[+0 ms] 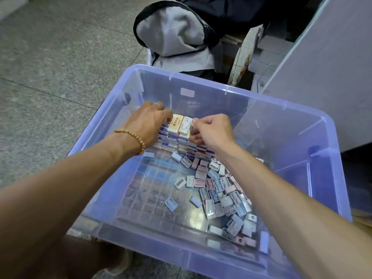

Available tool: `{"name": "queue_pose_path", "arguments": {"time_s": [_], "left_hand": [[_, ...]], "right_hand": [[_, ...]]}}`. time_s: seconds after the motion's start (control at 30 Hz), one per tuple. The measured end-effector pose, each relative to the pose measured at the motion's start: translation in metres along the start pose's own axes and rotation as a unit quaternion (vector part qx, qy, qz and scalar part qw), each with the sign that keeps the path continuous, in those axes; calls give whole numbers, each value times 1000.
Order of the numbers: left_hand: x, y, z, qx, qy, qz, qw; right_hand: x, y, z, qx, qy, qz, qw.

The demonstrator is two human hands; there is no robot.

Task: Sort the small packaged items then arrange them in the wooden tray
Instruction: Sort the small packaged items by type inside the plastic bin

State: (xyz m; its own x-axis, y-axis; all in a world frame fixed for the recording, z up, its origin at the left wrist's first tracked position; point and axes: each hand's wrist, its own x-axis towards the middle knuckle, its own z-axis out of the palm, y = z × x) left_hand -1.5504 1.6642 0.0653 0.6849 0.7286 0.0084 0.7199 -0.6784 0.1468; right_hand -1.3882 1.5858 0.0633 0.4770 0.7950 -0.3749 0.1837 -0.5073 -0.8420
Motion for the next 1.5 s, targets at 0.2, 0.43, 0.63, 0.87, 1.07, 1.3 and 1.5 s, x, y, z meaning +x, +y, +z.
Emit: {"name": "queue_pose_path", "arguments": {"time_s": [0.2, 0.43, 0.63, 0.87, 1.07, 1.3, 1.5], "left_hand": [[-1, -2, 1, 16, -3, 29, 999], [3, -2, -5, 26, -42, 30, 998], [2, 4, -3, 22, -27, 34, 999], [-9, 13, -3, 67, 19, 62, 996], [-33, 79, 16, -15, -173, 238, 956], [-34, 111, 74, 61, -358, 401, 841], [-47, 100, 88, 66, -301, 445, 841]], "right_hand": [[-7, 7, -11, -288, -49, -218, 931], [4, 7, -4, -326, -24, -279, 903], [6, 10, -3, -337, -22, -293, 894], [1, 3, -21, -355, -92, -294, 883], [-25, 29, -65, -444, -162, -171, 865], [-37, 75, -78, -616, -253, 34, 745], [-49, 94, -72, -601, -243, 34, 761]]}}
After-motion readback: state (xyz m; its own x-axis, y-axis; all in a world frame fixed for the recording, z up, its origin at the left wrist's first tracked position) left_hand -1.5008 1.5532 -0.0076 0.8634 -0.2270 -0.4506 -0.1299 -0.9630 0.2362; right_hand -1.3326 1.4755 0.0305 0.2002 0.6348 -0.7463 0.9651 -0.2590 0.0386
